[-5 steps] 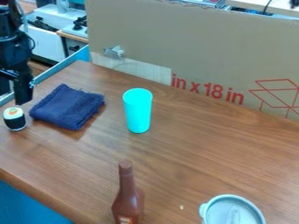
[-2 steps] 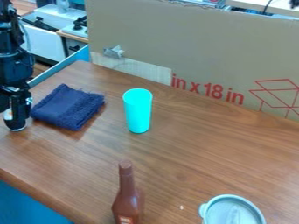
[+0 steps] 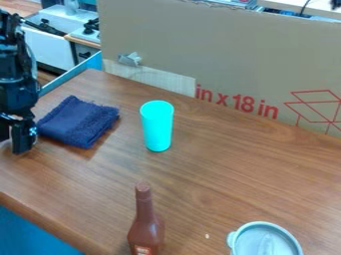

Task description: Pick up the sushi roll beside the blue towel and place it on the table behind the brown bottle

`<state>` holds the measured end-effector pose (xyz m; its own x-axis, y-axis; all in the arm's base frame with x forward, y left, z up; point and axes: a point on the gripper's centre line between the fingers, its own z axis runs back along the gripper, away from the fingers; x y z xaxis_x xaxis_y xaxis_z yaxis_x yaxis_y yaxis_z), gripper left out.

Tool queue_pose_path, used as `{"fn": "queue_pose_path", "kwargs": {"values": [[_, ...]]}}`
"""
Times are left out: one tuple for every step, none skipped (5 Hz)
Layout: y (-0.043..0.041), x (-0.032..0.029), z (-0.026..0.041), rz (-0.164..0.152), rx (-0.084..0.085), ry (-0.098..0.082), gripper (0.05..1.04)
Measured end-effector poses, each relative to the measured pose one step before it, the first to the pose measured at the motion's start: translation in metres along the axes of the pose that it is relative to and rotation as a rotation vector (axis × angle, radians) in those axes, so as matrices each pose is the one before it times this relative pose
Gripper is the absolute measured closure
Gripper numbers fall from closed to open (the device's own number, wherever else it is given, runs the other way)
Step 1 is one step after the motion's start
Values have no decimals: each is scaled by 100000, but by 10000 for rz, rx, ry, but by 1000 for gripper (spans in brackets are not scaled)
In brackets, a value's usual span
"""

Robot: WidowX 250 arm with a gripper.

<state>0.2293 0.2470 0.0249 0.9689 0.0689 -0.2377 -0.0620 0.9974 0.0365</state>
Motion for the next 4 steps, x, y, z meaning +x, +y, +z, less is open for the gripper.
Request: {"fn": "queue_pose_path", "kwargs": {"values": [[559,367,-163,280,150,60,158],[-210,43,1,-38,-132,-28,382],[-1257,-219,2054,-203,-552,-636,491],[-2748,-1798,4841,-490,-148,-1166,499]]}}
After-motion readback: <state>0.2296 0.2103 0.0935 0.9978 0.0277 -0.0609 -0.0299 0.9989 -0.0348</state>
